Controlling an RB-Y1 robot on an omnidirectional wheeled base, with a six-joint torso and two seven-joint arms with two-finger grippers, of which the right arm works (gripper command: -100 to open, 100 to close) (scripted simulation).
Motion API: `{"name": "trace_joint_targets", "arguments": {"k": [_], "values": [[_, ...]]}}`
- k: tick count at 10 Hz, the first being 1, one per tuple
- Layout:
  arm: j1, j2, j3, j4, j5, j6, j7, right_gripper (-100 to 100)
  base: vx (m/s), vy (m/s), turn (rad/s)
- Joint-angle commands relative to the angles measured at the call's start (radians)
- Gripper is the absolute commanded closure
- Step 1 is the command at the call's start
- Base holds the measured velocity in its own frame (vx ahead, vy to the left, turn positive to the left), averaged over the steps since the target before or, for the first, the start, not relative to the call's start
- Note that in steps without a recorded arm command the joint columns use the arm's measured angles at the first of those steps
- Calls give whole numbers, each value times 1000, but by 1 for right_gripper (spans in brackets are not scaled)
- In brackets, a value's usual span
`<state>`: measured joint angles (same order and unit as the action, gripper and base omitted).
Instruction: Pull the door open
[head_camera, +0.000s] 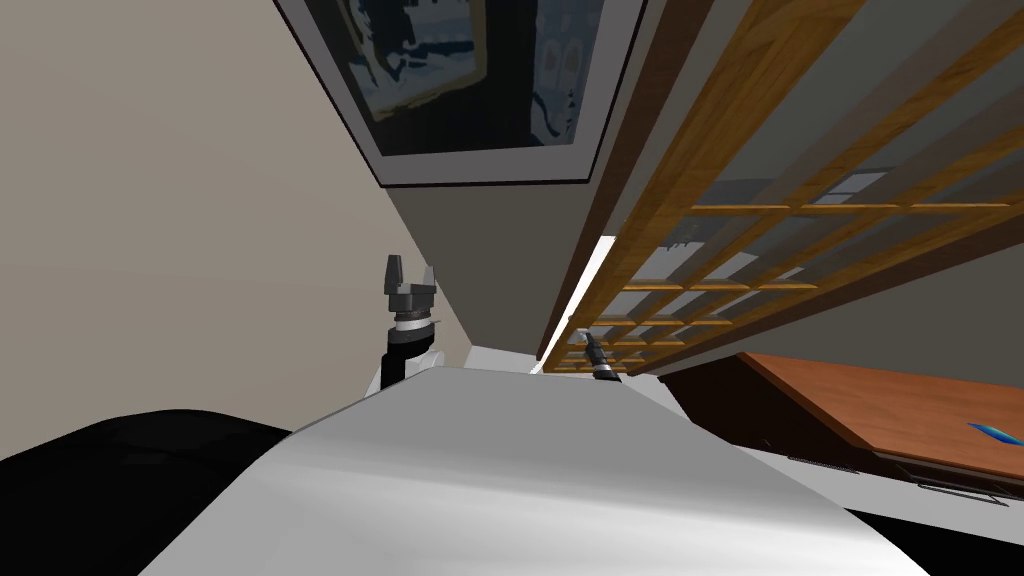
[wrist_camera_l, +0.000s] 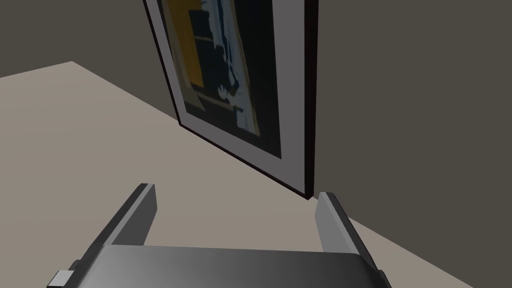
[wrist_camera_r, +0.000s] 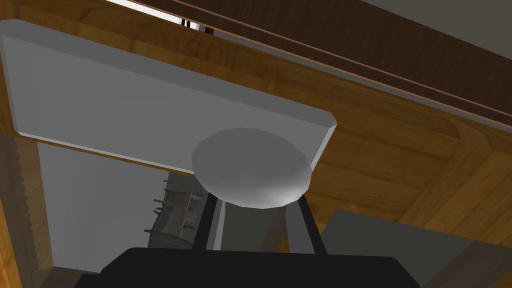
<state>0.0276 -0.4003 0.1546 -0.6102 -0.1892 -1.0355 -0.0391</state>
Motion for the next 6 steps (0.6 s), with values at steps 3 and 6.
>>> {"name": "trace_joint_targets", "arguments": {"k": [3,6], "values": [[-6,20,33,-10,-6,6,-72,100,-23,-12,4],[-7,20,42,7,-16,9,-114,100,-18,-6,12]]}}
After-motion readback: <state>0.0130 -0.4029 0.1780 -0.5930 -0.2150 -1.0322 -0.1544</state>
